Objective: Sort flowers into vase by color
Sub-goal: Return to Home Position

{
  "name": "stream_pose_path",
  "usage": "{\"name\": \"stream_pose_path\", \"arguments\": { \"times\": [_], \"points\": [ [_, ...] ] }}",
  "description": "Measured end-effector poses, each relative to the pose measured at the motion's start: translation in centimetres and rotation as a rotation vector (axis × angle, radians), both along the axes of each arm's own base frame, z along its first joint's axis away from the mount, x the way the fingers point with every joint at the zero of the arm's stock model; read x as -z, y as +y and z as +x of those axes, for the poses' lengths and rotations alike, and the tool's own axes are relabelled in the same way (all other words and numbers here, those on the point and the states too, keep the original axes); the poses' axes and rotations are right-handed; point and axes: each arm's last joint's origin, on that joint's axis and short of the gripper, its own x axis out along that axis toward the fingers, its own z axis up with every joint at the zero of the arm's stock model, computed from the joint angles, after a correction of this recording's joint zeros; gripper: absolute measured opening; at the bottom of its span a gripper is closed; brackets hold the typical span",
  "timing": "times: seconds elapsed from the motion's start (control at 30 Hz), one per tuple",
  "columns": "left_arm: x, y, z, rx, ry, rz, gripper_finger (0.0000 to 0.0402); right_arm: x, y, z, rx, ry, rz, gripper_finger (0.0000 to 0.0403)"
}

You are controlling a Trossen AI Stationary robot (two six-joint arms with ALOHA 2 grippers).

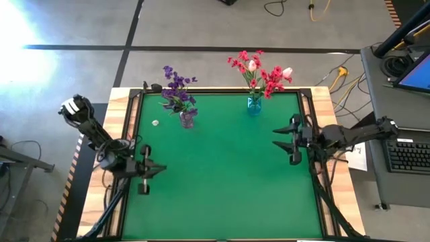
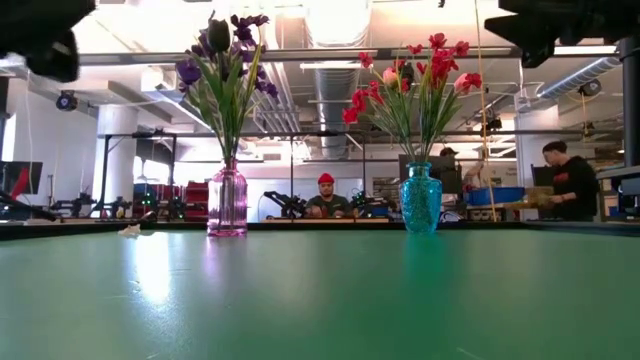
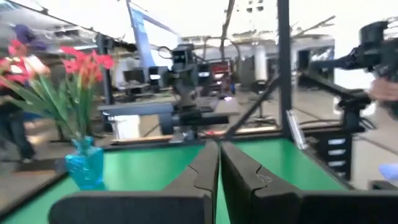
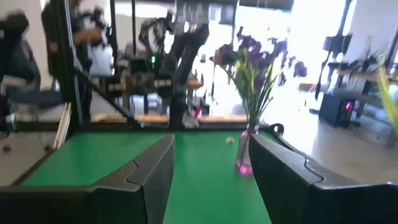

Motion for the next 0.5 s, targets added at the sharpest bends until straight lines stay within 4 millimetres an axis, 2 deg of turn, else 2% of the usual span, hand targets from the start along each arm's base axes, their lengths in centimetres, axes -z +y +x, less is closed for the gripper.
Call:
{"name": "stream_pose_path", "arguments": {
  "times": [0.1, 0.27, 0.43, 0.5],
  "points": [
    [-0.1, 0.8, 1.0, -0.017, -0.017, 0.061, 0.0000, 0.7, -0.1, -0.5, 0.009, -0.069, -0.010, 0.0199],
    [-1.4, 2.7, 2.3, 0.010, -0.150, 0.084, 0.0000, 1.8, -0.4, -1.6, 0.015, -0.161, -0.005, 0.0199],
    [-2.5, 3.8, 1.8, -0.033, -0.201, 0.131, 0.0000, 3.0, -0.5, -2.3, 0.013, -0.199, 0.012, 0.0199],
    [-2.4, 4.0, 1.6, -0.045, -0.172, 0.146, 0.0000, 3.3, -0.6, -2.5, 0.013, -0.213, 0.013, 0.0199]
  ]
}}
